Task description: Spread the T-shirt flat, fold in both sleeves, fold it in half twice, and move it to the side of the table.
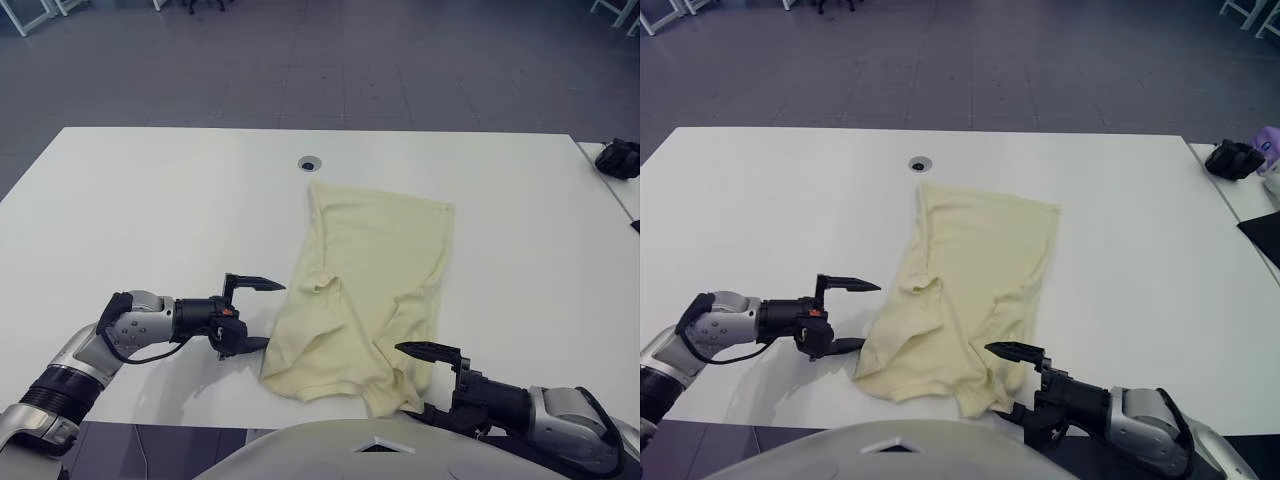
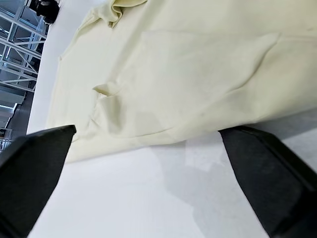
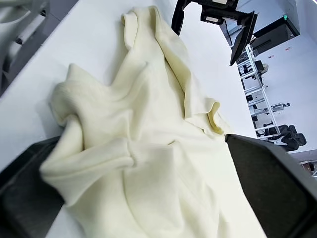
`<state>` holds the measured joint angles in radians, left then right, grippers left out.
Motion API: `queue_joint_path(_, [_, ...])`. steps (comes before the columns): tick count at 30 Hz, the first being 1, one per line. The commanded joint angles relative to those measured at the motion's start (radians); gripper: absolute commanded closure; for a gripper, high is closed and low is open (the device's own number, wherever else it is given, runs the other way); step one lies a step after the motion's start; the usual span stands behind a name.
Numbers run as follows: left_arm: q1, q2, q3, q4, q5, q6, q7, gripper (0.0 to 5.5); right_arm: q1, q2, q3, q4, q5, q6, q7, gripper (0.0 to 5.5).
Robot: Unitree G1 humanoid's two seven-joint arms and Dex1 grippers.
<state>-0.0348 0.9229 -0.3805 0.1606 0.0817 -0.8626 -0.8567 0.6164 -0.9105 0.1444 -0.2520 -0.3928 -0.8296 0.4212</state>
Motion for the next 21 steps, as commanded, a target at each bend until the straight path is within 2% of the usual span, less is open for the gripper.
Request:
queue_joint_path(1, [0.038,0.035,-0.025,0.031,0.033,-0.022,-0.049,1.02,0.105,-0.035,-0.038,0.057,-0.083,0.036,0.014,1.21])
queue_joint_path(6, [0.088,0.066,-0.025,0.022,0.037,-0.068,-0.049,1.92,0.147,-0.048,-0.067,0.058,-0.076,0.01,0.003,2.09])
queue_joint_path(16, [0.099,0.079,-0.072,-0.001,0.073,-0.14,-0.074,3.86,0.121,-0.02,-0.024,0.053,-0.06,0.043,0.025,3.95])
queue_joint_path(21, [0.106,0.098,-0.107,-0.006,0.082,-0.192,-0.087,4.65,0.105,-0.025,-0.015,0.064,-0.067,0.039,0.029,4.7])
